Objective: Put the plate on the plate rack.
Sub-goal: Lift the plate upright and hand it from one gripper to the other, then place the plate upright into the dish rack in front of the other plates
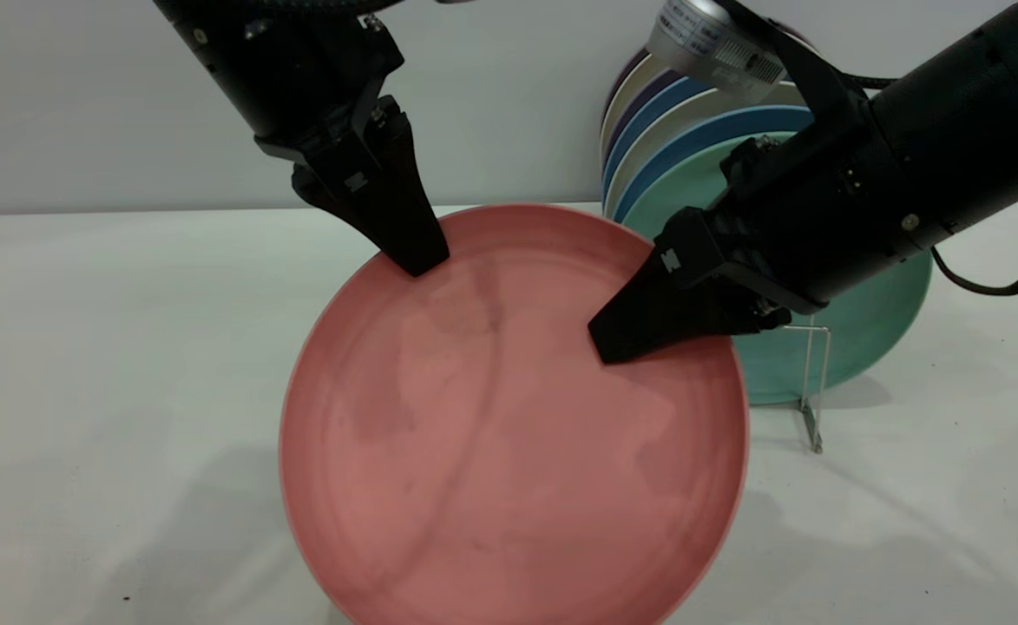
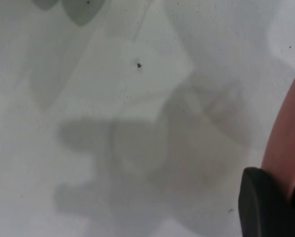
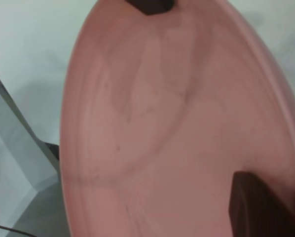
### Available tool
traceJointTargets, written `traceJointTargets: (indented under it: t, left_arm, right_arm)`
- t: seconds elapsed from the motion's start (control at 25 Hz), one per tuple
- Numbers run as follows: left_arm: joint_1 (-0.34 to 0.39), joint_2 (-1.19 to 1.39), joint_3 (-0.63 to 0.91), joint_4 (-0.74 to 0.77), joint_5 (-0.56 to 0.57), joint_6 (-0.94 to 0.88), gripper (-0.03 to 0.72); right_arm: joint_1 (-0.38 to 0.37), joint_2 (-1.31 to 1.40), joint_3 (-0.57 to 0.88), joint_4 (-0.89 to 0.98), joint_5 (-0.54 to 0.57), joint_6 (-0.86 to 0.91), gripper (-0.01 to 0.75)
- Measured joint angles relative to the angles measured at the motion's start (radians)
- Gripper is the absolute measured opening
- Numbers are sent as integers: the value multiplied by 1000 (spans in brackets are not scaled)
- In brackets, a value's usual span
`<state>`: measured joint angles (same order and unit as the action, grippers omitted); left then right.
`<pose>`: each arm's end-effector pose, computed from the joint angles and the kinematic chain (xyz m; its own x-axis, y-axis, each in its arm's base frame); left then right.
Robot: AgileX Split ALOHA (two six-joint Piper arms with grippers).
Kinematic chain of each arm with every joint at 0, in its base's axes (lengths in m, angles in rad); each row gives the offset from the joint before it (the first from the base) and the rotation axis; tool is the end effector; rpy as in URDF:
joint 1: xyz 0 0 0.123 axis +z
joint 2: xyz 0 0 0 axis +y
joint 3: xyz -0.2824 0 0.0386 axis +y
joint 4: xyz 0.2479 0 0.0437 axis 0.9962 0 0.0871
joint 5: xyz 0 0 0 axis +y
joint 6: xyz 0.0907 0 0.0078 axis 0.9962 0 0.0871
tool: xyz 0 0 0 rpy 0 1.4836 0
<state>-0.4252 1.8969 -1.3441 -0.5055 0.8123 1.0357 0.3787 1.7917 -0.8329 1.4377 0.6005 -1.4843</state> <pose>0.3428 -0.1904 0.2054 -0.3568 0.8013 -0.4802 0.9212 0.3871 -0.0384 0.2792 0.1661 0.1504 -0.7154 -0.3509 -0.6043 -0.6588 0.6270 0.4158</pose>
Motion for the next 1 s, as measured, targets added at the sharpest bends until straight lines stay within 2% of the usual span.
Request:
traceJointTargets:
  t: [0.2, 0.28, 0.36, 0.56, 0.68, 0.84, 1.0]
  left_arm:
    - [0, 0, 0, 2, 1, -37, 50]
    - [0, 0, 0, 10, 7, -74, 113]
    - [0, 0, 0, 22, 11, -113, 222]
    - [3, 0, 0, 85, 7, -266, 572]
    - [21, 0, 0, 168, 12, -374, 687]
    - [84, -1, 0, 266, 22, -498, 703]
    - [155, -1, 0, 288, 22, -635, 635]
  right_arm:
    - [0, 0, -1, -15, -3, 1, 86]
    - [0, 0, -5, -29, -5, 1, 86]
    - [0, 0, -7, -49, -9, 1, 86]
    - [0, 0, -7, -134, -34, 17, 86]
    - [0, 0, -7, -204, -62, 53, 86]
    - [0, -6, -7, -304, -103, 113, 86]
    - [0, -51, -23, -442, -119, 202, 86]
